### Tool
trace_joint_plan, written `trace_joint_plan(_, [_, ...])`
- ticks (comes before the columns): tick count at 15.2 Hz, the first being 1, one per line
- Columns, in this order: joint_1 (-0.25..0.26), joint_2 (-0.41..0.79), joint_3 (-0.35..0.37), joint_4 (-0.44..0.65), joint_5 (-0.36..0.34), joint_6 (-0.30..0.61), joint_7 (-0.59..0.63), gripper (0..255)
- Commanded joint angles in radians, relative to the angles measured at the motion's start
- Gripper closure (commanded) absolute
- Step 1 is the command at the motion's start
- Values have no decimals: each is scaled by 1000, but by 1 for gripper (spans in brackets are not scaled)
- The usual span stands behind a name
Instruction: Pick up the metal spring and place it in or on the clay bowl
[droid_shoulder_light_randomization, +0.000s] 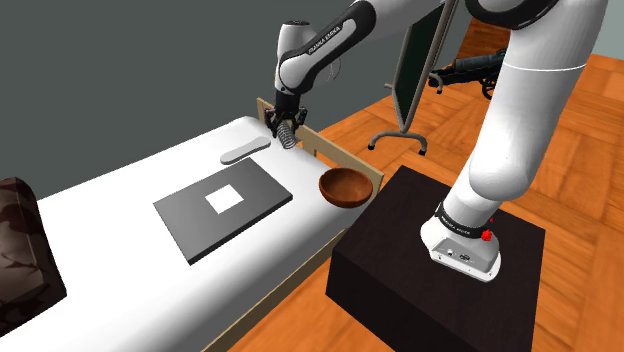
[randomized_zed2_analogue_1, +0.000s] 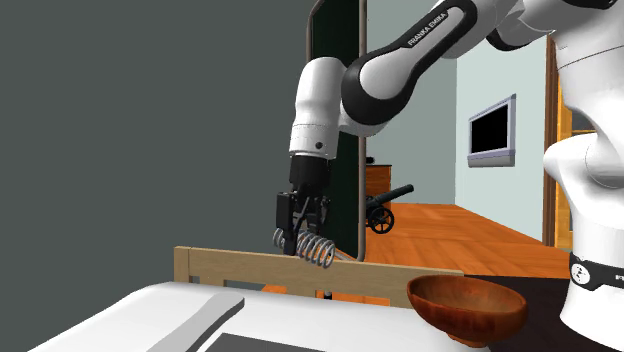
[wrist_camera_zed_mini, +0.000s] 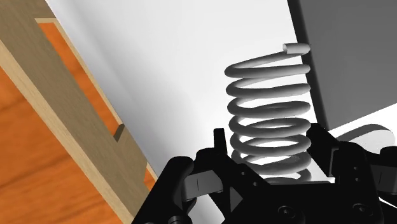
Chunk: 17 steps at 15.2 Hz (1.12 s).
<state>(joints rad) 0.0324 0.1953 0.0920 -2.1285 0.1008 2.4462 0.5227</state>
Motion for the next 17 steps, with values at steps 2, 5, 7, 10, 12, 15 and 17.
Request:
trace_joint_plan(2, [-1, -26, 0, 14, -1, -40, 3, 255])
trace_joint_plan(5, [-1, -48, -1, 28, -2, -76, 6, 255])
trace_joint_plan(7, [0, -86, 2, -18, 3, -67, 6, 255])
trace_joint_plan(10, [5, -193, 9, -157, 19, -35, 5, 255])
trace_joint_plan(12, [10, -265, 13, -245, 31, -19, 5, 255])
trace_joint_plan(15, [21, -376, 21, -370, 50, -3, 7, 255])
trace_joint_plan(17, [30, -453, 26, -451, 64, 0, 9, 255])
